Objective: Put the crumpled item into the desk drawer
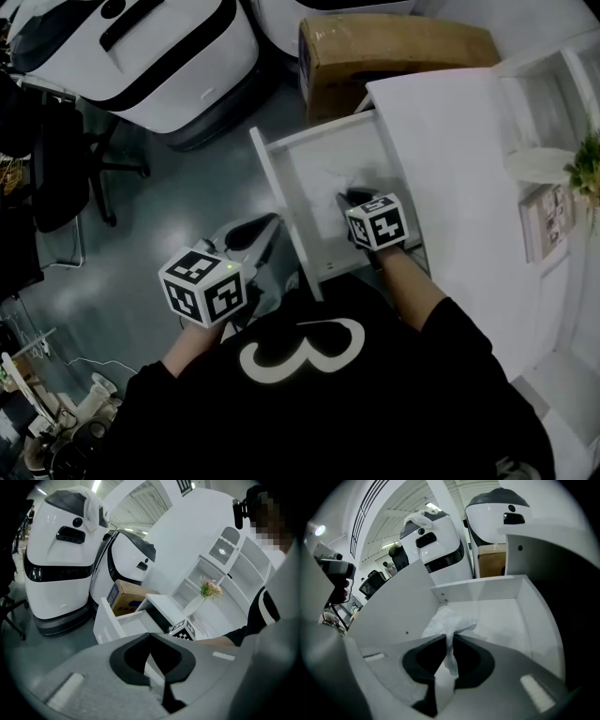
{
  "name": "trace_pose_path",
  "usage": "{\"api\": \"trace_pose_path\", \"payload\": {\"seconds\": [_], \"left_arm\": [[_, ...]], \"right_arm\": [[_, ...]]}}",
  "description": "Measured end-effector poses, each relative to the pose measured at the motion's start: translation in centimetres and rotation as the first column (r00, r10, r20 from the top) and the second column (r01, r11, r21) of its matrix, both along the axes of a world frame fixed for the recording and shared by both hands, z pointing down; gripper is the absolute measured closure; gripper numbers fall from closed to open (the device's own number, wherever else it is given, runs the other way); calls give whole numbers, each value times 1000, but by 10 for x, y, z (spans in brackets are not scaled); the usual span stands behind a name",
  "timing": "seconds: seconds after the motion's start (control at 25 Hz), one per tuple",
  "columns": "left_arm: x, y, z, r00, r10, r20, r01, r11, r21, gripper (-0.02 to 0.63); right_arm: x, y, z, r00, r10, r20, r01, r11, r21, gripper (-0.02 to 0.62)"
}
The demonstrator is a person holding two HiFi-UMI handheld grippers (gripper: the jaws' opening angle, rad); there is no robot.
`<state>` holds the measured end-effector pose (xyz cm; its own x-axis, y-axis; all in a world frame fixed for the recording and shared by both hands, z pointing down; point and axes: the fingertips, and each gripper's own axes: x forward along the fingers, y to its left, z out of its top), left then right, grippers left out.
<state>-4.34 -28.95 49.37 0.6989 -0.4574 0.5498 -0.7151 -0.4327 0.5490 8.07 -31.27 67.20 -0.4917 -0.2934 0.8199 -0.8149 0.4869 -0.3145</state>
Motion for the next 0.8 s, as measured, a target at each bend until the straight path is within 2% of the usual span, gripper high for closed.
{"api": "trace_pose_path", "payload": {"seconds": [0.32, 0.8], "left_arm": [[-7, -2, 15, 1000, -15, 7, 15, 999, -35, 595], [-12, -9, 25, 999, -34, 24, 35, 998, -51, 595]], "right_arm": [[7, -4, 34, 999, 16, -49, -20, 997, -80, 548], [12, -8, 59, 997, 15, -81, -25, 992, -125, 540]]}}
